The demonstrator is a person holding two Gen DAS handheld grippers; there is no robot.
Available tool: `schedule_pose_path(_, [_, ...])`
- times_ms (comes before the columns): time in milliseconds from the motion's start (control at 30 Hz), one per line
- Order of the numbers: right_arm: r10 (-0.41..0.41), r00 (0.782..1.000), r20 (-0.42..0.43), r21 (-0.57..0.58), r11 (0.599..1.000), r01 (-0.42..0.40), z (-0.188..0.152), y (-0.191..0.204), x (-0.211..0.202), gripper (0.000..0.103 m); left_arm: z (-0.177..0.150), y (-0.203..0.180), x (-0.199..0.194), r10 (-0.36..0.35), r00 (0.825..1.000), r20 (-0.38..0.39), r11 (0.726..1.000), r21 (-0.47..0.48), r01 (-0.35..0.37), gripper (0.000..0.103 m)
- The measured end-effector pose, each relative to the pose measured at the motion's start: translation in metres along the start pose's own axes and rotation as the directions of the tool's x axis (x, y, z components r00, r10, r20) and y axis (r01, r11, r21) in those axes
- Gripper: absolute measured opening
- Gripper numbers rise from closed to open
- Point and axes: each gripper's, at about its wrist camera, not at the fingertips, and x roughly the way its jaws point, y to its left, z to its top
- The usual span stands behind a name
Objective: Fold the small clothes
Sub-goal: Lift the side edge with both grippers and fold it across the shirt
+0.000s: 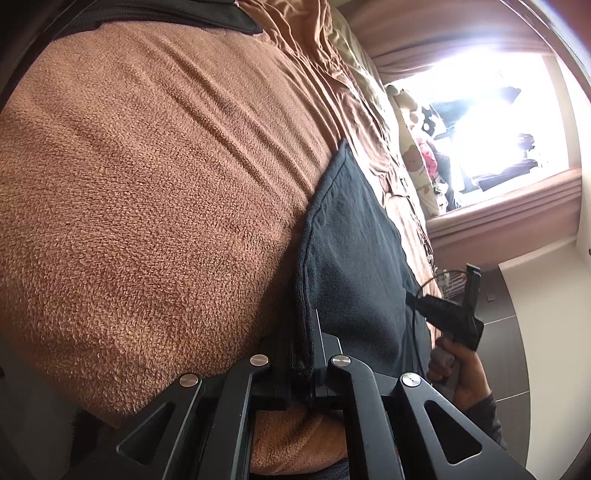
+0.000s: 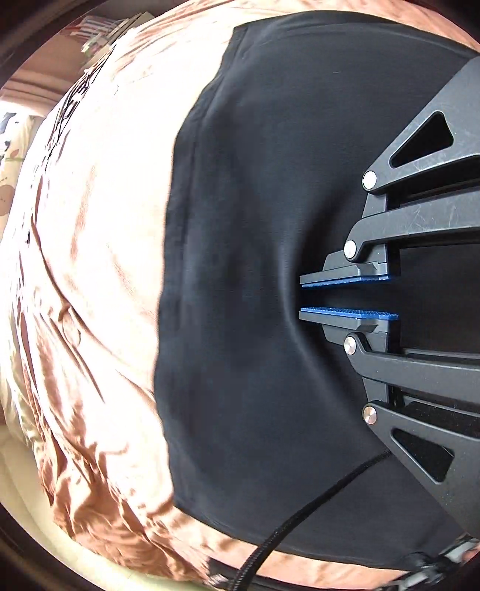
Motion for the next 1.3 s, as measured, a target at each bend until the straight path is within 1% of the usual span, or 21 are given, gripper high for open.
schedule_pose_path(100, [-0.023,1.000,0.016,0.009,1.000,0.023,0.013,0.003,0.010,0.007,0.002,-0.001,0.001,0.001,1.000,-0.003,1.000,0.000,-0.001,0.005])
schedule_pose_path(167, [-0.046,0.999,0.021,-0.011,0.999,0.046,0.019,0.008,0.016,0.007,0.003,-0.001,0.002,0.002,1.000,-0.002,1.000,0.001,-0.002,0.005])
schedule_pose_path(367, [-0.072,0.997,0.029,-0.022,0.997,0.073,0.038,0.014,0.028,0.006,0.004,-0.002,0.003,-0.003,1.000,-0.005,1.000,-0.003,0.003,0.005])
schedule_pose_path(500, [-0.070,0.997,0.020,-0.008,0.998,0.070,0.041,0.008,0.018,0.007,0.008,-0.002,0.005,-0.006,1.000,-0.012,1.000,-0.004,0.006,0.005])
schedule_pose_path(567, [-0.042,0.999,0.018,0.011,0.999,0.042,0.035,0.003,0.007,0.007,0.010,-0.001,0.006,-0.011,1.000,-0.015,1.000,-0.006,0.011,0.005])
schedule_pose_path(733, [-0.007,1.000,0.005,-0.001,1.000,0.007,0.005,-0.007,-0.027,0.007,0.014,0.003,0.005,-0.020,1.000,-0.021,1.000,0.002,0.020,0.005])
schedule_pose_path(900, [0.040,0.999,-0.025,-0.034,0.999,-0.040,-0.040,-0.016,-0.056,0.007,0.019,0.005,0.005,-0.024,0.999,-0.031,1.000,0.009,0.024,0.005])
schedule_pose_path(1033, [0.062,0.997,-0.046,-0.060,0.996,-0.065,-0.076,-0.016,-0.068,0.007,0.019,0.003,0.005,-0.018,0.999,-0.029,1.000,0.012,0.019,0.005])
schedule_pose_path(1100, [0.053,0.997,-0.052,-0.089,0.994,-0.057,-0.091,-0.013,-0.070,0.007,0.022,0.000,0.006,-0.015,0.999,-0.035,1.000,0.018,0.015,0.005])
schedule_pose_path(1233, [0.051,0.997,-0.059,-0.143,0.988,-0.059,-0.123,-0.002,-0.075,0.007,0.029,-0.005,0.004,-0.041,0.998,-0.049,0.999,0.005,0.041,0.005])
schedule_pose_path(1300, [0.058,0.997,-0.049,-0.148,0.987,-0.065,-0.137,0.000,-0.079,0.007,0.032,-0.012,0.001,-0.052,0.997,-0.052,0.998,0.015,0.053,0.005])
